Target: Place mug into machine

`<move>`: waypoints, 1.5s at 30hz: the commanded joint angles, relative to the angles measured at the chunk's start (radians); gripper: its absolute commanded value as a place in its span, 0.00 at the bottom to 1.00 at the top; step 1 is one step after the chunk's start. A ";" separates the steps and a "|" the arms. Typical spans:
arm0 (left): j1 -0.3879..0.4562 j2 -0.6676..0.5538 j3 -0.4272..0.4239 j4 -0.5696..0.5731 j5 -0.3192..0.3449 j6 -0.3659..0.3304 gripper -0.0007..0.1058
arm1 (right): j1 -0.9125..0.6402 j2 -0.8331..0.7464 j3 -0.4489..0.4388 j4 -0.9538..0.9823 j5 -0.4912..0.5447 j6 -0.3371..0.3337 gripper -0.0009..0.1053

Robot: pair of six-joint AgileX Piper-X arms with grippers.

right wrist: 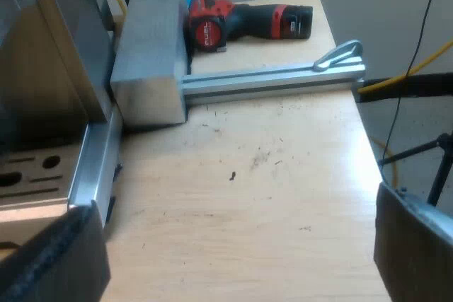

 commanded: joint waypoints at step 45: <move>0.003 -0.136 0.403 -0.371 0.124 0.006 0.51 | 0.001 -0.043 0.287 -0.021 -0.004 0.007 0.74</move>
